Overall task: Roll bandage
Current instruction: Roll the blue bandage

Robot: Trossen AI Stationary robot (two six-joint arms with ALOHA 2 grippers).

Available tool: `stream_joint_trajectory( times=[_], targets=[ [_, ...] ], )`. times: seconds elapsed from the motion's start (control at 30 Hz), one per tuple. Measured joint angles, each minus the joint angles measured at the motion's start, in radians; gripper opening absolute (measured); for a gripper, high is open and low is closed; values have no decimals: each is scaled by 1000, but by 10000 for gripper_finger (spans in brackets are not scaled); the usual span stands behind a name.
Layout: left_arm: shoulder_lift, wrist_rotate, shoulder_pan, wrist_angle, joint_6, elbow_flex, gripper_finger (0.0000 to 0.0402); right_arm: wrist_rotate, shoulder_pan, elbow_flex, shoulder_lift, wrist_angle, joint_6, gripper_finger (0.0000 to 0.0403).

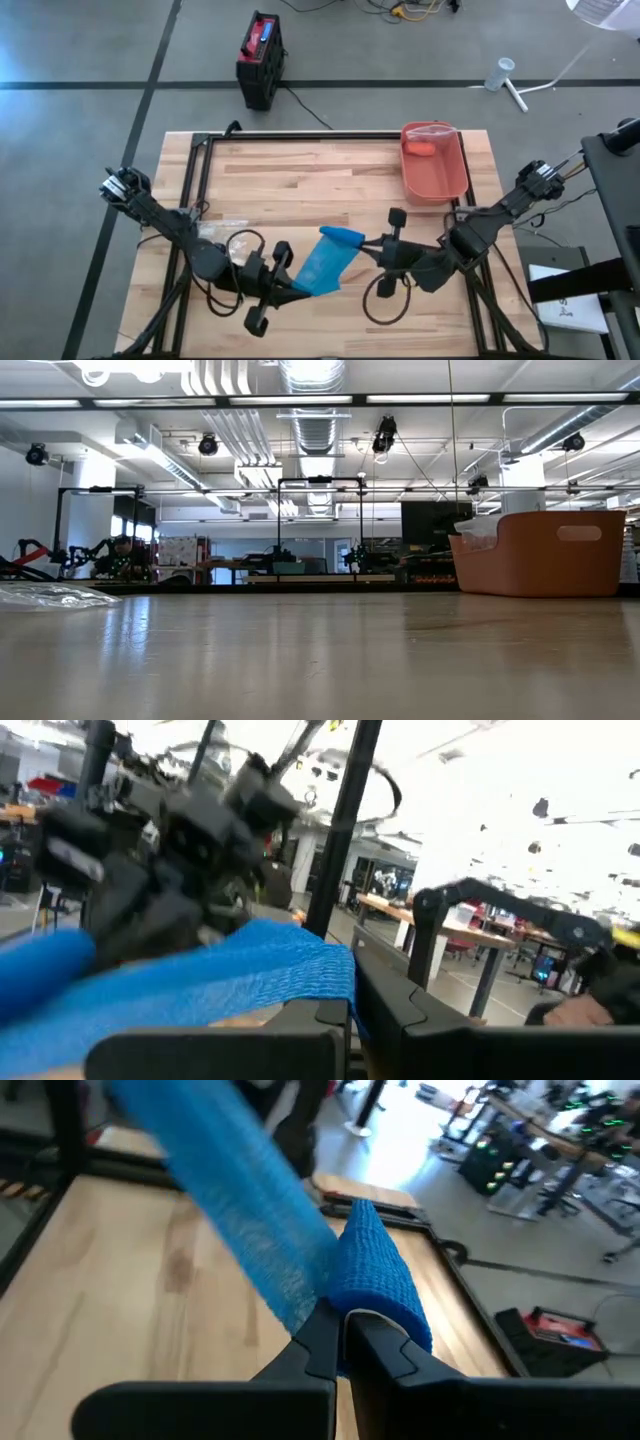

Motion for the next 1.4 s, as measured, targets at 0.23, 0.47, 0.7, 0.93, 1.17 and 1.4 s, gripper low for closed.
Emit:
stream_joint_trajectory(
  times=[0.23, 0.47, 0.7, 0.93, 1.17, 1.4],
  targets=[
    [-22, -89, 0, 33, 49, -2, 0, -74, 0, -6, 46, -4, -35, 2],
    [-62, -209, 0, 18, 101, -5, 0, -132, 7, -6, 52, 0, -45, 2],
    [-69, -188, 0, 14, 103, -5, 0, -110, 4, -7, 50, -1, -20, 2],
    [-68, -100, -23, -88, 92, -5, 0, -46, 4, 13, 20, 0, 52, 2],
    [-68, -148, -41, -160, 61, -18, 0, -50, 5, 29, -40, 3, 104, 2],
    [-55, -153, -44, -262, -67, -37, 0, -40, 5, 29, -88, 5, 74, 2]
  ],
)
